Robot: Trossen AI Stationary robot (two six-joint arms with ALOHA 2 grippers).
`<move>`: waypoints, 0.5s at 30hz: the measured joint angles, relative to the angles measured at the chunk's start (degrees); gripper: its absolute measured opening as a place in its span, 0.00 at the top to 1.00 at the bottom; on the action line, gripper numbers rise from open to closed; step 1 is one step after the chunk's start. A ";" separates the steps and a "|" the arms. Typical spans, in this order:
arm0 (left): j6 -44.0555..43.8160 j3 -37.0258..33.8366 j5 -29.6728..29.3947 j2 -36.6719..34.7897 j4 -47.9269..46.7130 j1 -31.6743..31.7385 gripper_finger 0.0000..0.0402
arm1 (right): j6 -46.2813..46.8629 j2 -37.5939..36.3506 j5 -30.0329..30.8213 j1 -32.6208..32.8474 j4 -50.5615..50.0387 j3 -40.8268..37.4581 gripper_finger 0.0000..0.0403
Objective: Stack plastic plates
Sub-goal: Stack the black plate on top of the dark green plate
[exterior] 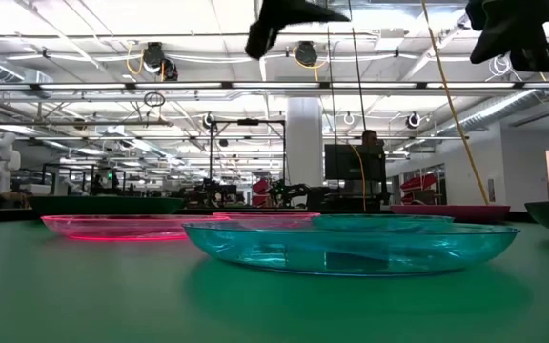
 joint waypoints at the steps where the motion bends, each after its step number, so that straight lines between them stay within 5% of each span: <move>1: 1.30 1.57 -0.25 1.10 -1.40 -0.26 0.55 | -0.56 0.00 -0.04 0.00 0.00 0.00 0.97; 7: 3.66 16.30 -0.57 9.56 -14.35 -1.76 0.55 | -3.74 0.00 -0.10 0.00 0.04 0.00 0.97; 15: -15.41 39.44 3.67 25.93 -30.34 -1.19 0.55 | -8.96 -0.11 -3.95 0.00 -0.65 0.00 0.97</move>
